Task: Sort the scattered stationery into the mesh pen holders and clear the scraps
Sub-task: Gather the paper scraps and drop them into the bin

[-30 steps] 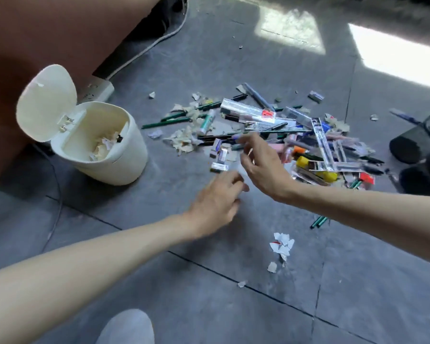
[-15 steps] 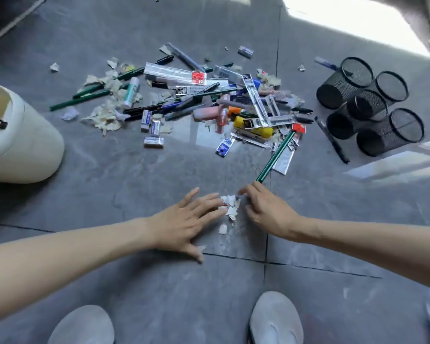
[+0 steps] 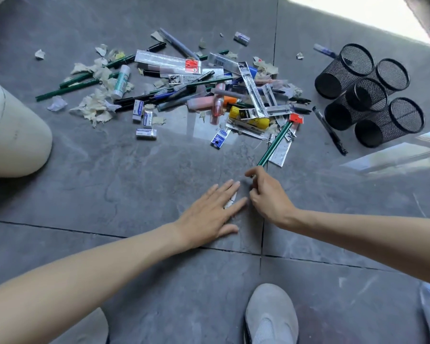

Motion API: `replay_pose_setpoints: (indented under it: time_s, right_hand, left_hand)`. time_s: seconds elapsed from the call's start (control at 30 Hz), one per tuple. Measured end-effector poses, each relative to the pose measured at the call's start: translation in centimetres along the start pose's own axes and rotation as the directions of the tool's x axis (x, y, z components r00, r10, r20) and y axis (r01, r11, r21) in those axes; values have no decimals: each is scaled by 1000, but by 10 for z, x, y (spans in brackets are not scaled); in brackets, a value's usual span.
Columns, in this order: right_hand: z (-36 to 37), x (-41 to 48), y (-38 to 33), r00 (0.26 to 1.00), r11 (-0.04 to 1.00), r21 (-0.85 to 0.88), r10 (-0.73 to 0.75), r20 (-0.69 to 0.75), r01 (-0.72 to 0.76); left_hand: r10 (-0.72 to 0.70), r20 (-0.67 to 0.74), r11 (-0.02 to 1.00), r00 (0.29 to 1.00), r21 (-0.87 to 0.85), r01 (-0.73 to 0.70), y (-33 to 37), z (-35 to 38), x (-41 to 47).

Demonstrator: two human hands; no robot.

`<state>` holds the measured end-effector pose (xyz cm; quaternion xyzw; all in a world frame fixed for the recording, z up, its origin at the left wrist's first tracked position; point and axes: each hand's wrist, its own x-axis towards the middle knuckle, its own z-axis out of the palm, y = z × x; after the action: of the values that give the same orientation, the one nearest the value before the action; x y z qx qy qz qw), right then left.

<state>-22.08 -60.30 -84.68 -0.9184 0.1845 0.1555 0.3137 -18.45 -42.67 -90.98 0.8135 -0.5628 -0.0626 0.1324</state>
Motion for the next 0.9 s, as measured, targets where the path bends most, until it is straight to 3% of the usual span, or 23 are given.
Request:
replay_pose_setpoints:
  time_s: [0.2,0.4,0.6,0.77,0.83,0.9]
  right_hand:
    - [-4,-2,4,1000,1000,-6,-10,8,10]
    - [-3,-3,-3,999,998,33,-45,13,45]
    - [0,-7,-1,986,989,2,-146,75,146]
    - [4,-8,7,944,967,-123,-184,273,224]
    - [7,-9,6,950,969,-128,-170,263,209]
    - [11,-10,2,957,975,-121,-152,248,187]
  left_hand:
    - [214,-172,964,962,-124,-236,-22,-10,-6]
    - [187,-156,944,970,-246,-221,-22,-13,-9]
    - [278,-184,948,943,-105,-300,-32,-20,-4]
    - [-25,-278,933,960,-351,-77,-29,-21,-6]
    - [-262,-265,849,928,-521,91,-33,-24,-6]
    - [-477,-204,696,855,-682,225,-38,-30,-2]
